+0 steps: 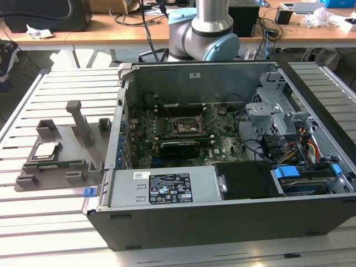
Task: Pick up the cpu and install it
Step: 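Reach for the cpu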
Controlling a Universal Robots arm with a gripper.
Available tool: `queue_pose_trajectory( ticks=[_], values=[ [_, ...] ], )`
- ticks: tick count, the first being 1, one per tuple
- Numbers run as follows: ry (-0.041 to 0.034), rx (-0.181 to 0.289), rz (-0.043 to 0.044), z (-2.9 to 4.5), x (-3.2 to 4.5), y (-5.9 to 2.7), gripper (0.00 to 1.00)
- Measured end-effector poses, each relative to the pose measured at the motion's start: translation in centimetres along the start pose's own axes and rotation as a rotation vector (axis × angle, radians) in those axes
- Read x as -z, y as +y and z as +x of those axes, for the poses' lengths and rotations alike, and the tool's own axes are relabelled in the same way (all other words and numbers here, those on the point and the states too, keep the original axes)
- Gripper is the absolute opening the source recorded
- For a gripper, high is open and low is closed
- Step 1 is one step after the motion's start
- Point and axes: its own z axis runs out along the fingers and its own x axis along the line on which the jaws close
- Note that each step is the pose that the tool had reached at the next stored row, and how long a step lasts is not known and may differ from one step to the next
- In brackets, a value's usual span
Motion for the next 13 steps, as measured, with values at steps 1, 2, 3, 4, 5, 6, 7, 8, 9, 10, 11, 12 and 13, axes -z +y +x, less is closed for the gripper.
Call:
queue_pose_trajectory(
  ticks=[1,2,3,4,5,6,7,8,9,10,11,12,13],
  values=[
    [0.0000,0.000,0.0001,0.15,0.00,0.00,0.11],
    [0.0000,0.000,0.0000,0.33,-0.01,0.00,0.11],
    [0.0000,0.000,0.0000,0.33,-0.01,0.00,0.11],
    [0.0000,0.000,0.0000,0.34,-0.01,0.00,0.11],
    [0.0000,0.000,0.0000,0.35,-0.01,0.01,0.11],
    [0.0000,0.000,0.0001,0.36,-0.01,0.00,0.11],
    [0.0000,0.000,0.0000,0.36,-0.01,0.00,0.11],
    [0.0000,0.000,0.0000,0.36,-0.01,0.00,0.11],
    [0.0000,0.000,0.0000,0.37,-0.01,0.00,0.11],
    [0.0000,0.000,0.0001,0.37,-0.01,0.00,0.11],
    [0.0000,0.000,0.0000,0.37,-0.01,0.00,0.11],
    [0.0000,0.000,0.0001,0.38,-0.01,0.00,0.11],
    [0.0000,0.000,0.0001,0.38,-0.01,0.00,0.11]
  ],
)
